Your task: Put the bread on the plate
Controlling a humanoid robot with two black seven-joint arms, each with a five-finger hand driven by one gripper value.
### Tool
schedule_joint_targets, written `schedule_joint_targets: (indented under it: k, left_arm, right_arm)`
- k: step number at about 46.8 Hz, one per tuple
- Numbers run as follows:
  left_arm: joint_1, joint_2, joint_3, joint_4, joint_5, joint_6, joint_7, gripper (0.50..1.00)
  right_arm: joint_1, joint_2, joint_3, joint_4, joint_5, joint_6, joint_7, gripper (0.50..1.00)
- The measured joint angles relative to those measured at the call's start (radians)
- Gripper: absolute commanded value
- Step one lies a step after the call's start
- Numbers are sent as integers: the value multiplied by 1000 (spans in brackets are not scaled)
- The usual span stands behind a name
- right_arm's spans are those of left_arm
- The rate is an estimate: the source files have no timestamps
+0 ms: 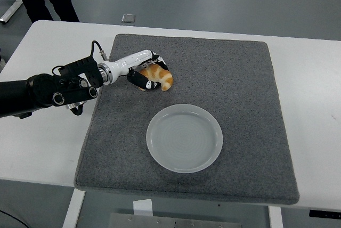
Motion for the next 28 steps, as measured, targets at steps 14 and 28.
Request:
schedule_joint_targets:
  k: [14, 28]
  left_arm:
    - [0, 5, -38, 5, 0, 8, -2, 500]
    - [-89, 92, -28, -4, 4, 0, -2, 500]
  right_arm:
    - [0, 0, 0, 0, 0, 2, 0, 952]
    - [0, 0, 0, 0, 0, 2, 0, 952]
